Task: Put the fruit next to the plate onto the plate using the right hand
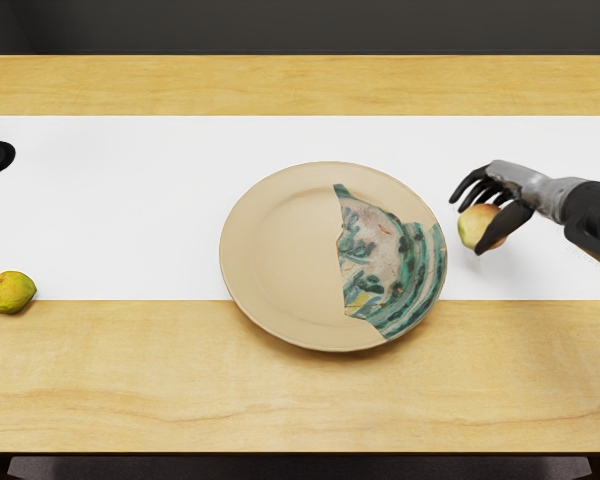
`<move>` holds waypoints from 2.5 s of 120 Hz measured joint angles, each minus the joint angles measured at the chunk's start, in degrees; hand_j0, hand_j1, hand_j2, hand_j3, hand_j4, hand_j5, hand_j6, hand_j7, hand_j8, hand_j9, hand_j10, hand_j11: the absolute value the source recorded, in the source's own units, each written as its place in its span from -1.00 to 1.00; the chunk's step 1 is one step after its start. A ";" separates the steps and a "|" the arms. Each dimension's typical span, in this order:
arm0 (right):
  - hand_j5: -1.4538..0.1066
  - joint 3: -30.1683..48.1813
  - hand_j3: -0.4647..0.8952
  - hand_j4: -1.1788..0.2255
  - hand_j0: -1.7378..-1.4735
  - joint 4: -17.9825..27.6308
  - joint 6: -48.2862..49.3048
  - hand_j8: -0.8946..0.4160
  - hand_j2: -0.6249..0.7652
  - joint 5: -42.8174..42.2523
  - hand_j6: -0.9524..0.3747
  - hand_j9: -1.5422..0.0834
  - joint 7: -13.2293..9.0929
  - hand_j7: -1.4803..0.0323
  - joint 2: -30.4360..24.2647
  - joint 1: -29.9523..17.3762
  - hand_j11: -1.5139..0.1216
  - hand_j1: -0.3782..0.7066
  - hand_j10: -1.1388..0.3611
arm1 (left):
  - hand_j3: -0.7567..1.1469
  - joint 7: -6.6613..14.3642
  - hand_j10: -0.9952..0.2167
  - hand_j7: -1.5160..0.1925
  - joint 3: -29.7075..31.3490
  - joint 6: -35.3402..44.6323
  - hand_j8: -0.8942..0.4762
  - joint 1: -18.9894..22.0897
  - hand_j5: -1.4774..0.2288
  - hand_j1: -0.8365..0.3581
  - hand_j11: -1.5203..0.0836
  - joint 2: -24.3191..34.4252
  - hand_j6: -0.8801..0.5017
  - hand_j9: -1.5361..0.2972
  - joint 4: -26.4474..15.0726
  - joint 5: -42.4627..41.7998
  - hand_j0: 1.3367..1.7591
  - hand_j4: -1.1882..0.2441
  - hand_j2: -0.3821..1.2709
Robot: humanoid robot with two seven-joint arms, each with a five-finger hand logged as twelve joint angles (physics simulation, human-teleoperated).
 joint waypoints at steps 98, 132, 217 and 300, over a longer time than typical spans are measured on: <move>-0.10 7.76 -0.32 -0.13 -0.40 0.13 10.16 -0.32 0.35 4.75 -0.45 -0.02 -0.46 -0.02 5.83 4.29 -0.06 0.04 -0.08 | -0.20 0.00 0.26 0.42 0.00 0.01 -0.03 0.00 0.38 0.52 0.52 0.00 -0.06 0.35 0.00 0.00 0.52 0.33 -0.48; -0.11 7.70 -0.32 -0.12 -0.40 0.02 10.75 -0.31 0.38 4.73 -0.43 -0.01 -0.47 -0.02 10.94 5.27 -0.05 0.06 -0.07 | -0.20 0.00 0.26 0.42 0.01 0.01 -0.03 0.00 0.38 0.52 0.52 0.00 -0.06 0.35 0.00 0.00 0.52 0.33 -0.48; -0.11 4.74 -0.32 -0.15 -0.40 -2.06 10.65 -0.33 0.40 3.59 -0.44 -0.02 -0.27 -0.04 19.49 3.71 -0.07 0.06 -0.07 | -0.20 0.00 0.26 0.42 0.01 0.00 -0.03 0.00 0.38 0.52 0.52 0.00 -0.06 0.35 0.00 0.00 0.52 0.33 -0.48; 0.39 3.43 -0.32 0.28 -0.40 -2.85 10.24 -0.03 -0.01 1.97 0.01 0.45 -0.35 0.47 20.24 3.26 0.40 -0.39 0.18 | -0.20 0.00 0.26 0.42 0.00 0.02 -0.03 0.00 0.38 0.52 0.52 0.00 -0.06 0.35 0.00 0.00 0.52 0.33 -0.48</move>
